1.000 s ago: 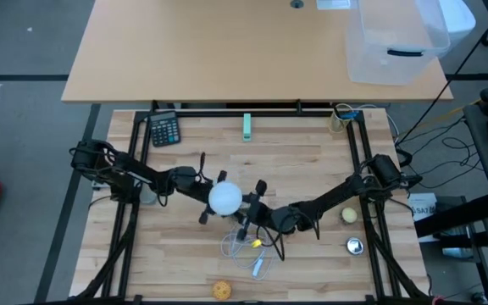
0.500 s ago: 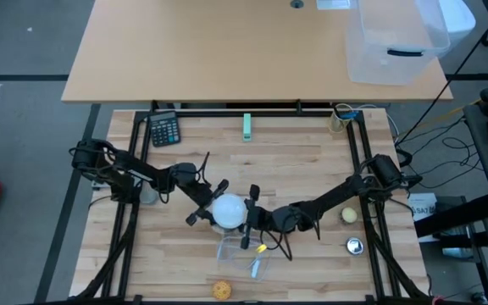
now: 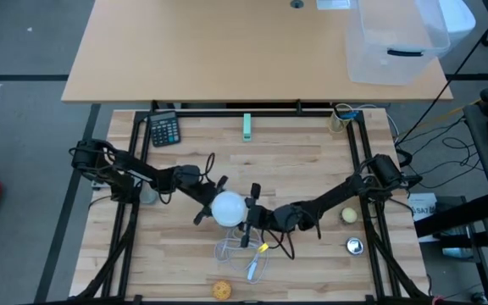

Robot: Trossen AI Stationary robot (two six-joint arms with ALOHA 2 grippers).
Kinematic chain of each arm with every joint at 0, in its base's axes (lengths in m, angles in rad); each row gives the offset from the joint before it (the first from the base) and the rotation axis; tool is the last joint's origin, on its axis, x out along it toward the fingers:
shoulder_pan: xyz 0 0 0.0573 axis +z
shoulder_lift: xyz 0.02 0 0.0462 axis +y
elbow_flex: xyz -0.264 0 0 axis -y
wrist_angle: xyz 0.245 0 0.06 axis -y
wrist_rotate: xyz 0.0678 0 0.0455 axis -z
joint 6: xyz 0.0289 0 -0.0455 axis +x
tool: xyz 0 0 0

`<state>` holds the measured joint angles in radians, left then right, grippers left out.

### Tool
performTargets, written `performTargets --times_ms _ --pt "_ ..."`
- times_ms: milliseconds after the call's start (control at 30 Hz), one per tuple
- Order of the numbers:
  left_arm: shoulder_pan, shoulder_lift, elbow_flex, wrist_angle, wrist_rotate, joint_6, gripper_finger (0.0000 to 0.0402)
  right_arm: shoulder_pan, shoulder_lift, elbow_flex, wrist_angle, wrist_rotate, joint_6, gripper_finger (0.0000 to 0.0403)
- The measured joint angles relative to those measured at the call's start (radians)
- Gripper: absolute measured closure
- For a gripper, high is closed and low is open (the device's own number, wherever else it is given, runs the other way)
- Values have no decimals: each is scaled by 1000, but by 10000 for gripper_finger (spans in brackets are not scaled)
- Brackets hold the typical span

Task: Screw lightbulb
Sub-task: Remove the white lightbulb from the silver lamp

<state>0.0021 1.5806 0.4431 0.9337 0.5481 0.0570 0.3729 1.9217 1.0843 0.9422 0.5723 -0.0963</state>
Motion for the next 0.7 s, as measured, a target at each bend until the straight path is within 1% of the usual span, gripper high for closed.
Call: performTargets --times_ms 167,300,400,433,533,600,700 --pt "-5 0 0 -24 -192 -4 230 20 0 0 -5 89 -88 278" --pt "-22 0 0 -31 -411 -3 230 39 0 0 -12 167 -134 278" --pt "-35 0 0 -30 -591 0 230 47 0 0 -33 195 -134 278" --pt "-38 5 0 -26 -637 0 230 48 0 0 -40 202 -130 278" --pt "-41 48 0 12 -721 -2 230 55 0 0 -55 227 -122 278" --pt "-41 102 0 66 -751 -19 230 63 0 0 -59 246 -121 278" --pt "-40 209 0 191 -782 -43 230 70 0 0 -56 248 -123 279"
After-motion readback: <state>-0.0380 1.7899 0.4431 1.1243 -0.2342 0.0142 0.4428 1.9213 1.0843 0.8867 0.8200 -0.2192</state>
